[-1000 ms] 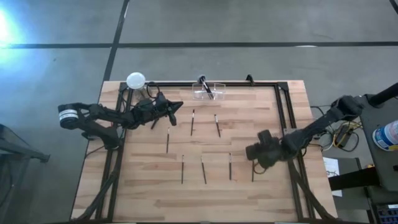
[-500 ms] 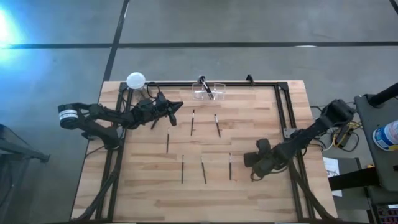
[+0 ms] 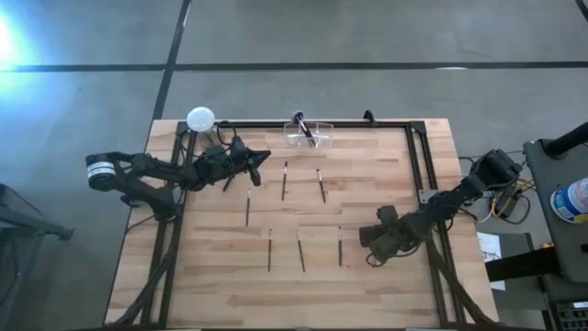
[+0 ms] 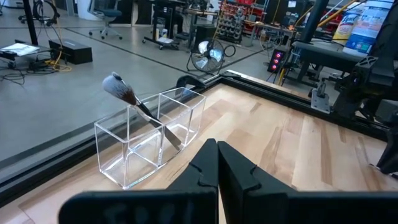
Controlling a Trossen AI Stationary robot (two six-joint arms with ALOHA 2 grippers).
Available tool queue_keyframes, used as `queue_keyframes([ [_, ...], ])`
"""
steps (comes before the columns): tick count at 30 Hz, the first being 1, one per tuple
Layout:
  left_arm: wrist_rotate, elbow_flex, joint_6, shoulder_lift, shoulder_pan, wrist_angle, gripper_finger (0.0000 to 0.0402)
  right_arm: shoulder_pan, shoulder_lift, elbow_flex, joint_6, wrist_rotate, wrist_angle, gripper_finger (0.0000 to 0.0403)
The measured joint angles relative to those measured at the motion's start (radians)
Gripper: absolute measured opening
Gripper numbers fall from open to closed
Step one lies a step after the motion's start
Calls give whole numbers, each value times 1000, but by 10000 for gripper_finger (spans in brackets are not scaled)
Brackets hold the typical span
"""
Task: Pick & Place Makeup Brushes
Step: Put the black eyeshadow brush into the transparent organizer
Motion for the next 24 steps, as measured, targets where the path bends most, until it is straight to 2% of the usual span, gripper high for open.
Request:
queue_keyframes([
  [4,0,0,-1,0,0,0,0,-6,-1,-1,-35,0,-3,35],
  [13,1,0,-5,0,0,0,0,-29,-9,-1,-172,28,6,33],
  [24,7,0,-5,0,0,-4,0,-37,-81,57,-393,169,1,33],
])
